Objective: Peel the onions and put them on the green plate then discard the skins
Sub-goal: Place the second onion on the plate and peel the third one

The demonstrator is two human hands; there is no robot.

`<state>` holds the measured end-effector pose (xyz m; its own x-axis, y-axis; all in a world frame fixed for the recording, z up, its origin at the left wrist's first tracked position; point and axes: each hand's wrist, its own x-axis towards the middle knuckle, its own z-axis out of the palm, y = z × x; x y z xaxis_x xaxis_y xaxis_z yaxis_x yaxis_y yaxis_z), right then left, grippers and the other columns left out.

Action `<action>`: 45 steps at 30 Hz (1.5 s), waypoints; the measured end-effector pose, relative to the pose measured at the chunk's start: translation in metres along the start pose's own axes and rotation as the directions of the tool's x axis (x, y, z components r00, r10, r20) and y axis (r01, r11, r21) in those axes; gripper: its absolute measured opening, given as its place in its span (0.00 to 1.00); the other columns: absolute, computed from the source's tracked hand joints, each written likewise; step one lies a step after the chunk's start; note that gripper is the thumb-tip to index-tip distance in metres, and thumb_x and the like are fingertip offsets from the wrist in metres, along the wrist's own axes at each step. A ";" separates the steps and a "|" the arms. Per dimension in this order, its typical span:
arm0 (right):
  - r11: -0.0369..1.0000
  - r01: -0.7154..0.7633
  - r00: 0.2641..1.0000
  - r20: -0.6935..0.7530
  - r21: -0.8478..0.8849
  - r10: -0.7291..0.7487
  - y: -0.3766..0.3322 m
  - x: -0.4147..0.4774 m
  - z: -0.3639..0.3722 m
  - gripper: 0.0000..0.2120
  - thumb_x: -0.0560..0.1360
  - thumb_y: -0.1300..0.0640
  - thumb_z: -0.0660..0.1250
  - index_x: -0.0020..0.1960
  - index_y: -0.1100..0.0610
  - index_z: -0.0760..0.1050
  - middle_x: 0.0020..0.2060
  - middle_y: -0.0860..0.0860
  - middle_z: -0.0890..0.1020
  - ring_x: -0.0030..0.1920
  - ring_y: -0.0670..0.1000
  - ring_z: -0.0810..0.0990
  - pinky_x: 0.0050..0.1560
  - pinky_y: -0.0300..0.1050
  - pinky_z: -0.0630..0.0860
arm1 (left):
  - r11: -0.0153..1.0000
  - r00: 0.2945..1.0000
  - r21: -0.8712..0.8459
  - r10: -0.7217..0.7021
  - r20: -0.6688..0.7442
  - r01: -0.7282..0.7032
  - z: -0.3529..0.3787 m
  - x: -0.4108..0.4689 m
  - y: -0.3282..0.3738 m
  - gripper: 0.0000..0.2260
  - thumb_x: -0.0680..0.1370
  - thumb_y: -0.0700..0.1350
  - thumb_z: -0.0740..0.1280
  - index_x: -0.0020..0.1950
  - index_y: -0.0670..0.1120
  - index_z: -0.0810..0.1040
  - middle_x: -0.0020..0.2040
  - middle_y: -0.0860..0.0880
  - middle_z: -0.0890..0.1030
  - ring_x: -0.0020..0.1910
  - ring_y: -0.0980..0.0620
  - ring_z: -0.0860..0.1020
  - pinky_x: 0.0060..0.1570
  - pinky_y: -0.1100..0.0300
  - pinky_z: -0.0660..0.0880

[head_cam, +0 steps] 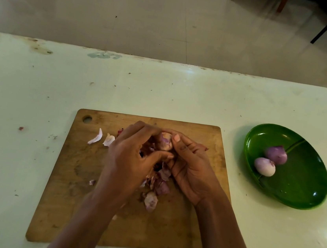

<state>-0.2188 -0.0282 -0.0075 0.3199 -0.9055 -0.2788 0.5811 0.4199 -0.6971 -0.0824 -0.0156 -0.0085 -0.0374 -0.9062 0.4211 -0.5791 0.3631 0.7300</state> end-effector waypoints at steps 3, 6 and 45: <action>1.000 -0.009 1.000 -0.001 -0.001 0.009 0.000 0.000 0.000 0.13 0.72 0.60 0.63 0.51 0.63 0.82 0.47 0.59 0.84 0.48 0.53 0.83 0.48 0.41 0.80 | 1.000 0.999 0.021 0.017 0.027 -0.018 -0.001 0.000 -0.002 0.16 0.67 0.49 0.73 0.52 0.44 0.79 0.47 0.57 0.75 0.44 0.58 0.76 0.44 0.71 0.74; 1.000 -0.007 1.000 -0.005 0.001 0.007 0.000 0.000 0.000 0.12 0.72 0.61 0.63 0.50 0.61 0.83 0.47 0.58 0.84 0.47 0.52 0.83 0.46 0.40 0.80 | 1.000 1.000 0.000 0.002 0.009 -0.002 -0.001 -0.001 -0.003 0.15 0.66 0.46 0.76 0.50 0.45 0.78 0.46 0.56 0.76 0.43 0.59 0.77 0.44 0.70 0.75; 0.926 0.257 0.966 0.042 -0.276 -0.256 0.008 0.004 -0.004 0.16 0.65 0.68 0.71 0.51 0.59 0.75 0.51 0.54 0.82 0.55 0.56 0.81 0.49 0.48 0.80 | 0.830 0.865 -0.301 -0.500 -0.031 0.469 0.002 0.002 0.019 0.11 0.66 0.43 0.72 0.47 0.53 0.80 0.40 0.56 0.84 0.39 0.61 0.82 0.40 0.62 0.80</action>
<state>-0.2158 -0.0290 -0.0170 0.1918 -0.9794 -0.0630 0.4139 0.1390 -0.8996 -0.0949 -0.0105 0.0052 0.2823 -0.9592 0.0157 -0.2528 -0.0586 0.9657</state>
